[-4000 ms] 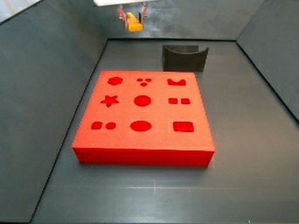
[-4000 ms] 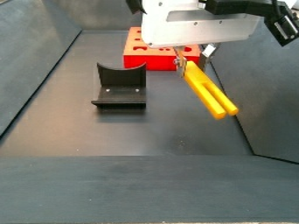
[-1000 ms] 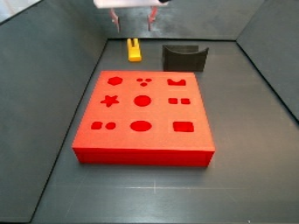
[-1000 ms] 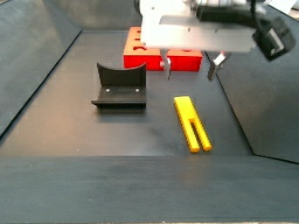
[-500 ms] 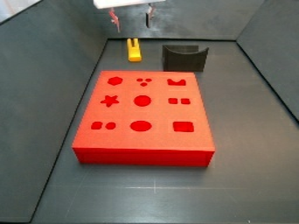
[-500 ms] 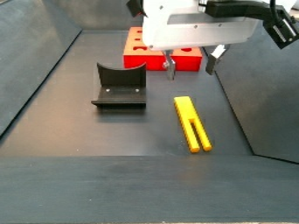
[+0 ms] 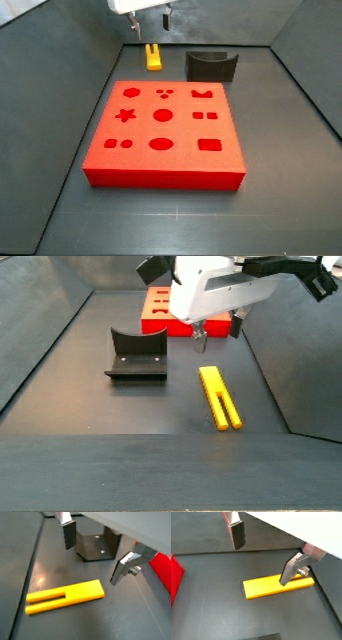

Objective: Pick up the square-circle object. Move up. Rotate the square-circle object. Place the square-circle object on the fixture. Regrasp the square-circle object. Move to above the board. Insert the square-circle object.
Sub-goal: Rotate the square-circle object.

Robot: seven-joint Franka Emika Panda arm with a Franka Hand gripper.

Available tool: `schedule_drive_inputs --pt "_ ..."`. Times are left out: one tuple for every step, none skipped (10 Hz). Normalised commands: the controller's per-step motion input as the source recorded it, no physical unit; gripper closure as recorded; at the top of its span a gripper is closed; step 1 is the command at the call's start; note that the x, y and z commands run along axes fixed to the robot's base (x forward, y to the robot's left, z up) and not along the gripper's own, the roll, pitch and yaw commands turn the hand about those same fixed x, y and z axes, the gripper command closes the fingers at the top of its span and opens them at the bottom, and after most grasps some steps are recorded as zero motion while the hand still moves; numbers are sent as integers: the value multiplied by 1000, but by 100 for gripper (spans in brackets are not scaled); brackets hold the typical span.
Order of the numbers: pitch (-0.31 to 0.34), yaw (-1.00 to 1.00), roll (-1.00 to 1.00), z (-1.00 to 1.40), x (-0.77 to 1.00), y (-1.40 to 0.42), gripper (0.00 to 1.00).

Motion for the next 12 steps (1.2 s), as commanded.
schedule_drive_inputs --pt "-1 1000 0 -35 26 -3 0" --pt "-1 1000 0 -34 26 -3 0" --pt "-1 1000 0 -34 27 -3 0" --pt "-1 1000 0 -33 27 -3 0" --pt "-1 1000 0 -33 27 -3 0" --pt "-1 1000 0 -33 27 -3 0" --pt "-1 1000 0 -33 27 -3 0" --pt "-1 1000 0 -33 27 -3 0" --pt "-1 1000 0 -32 27 -3 0" --pt "-1 1000 0 -32 27 -3 0" --pt "-1 1000 0 -32 27 -3 0" --pt "-1 1000 0 -32 27 -3 0"
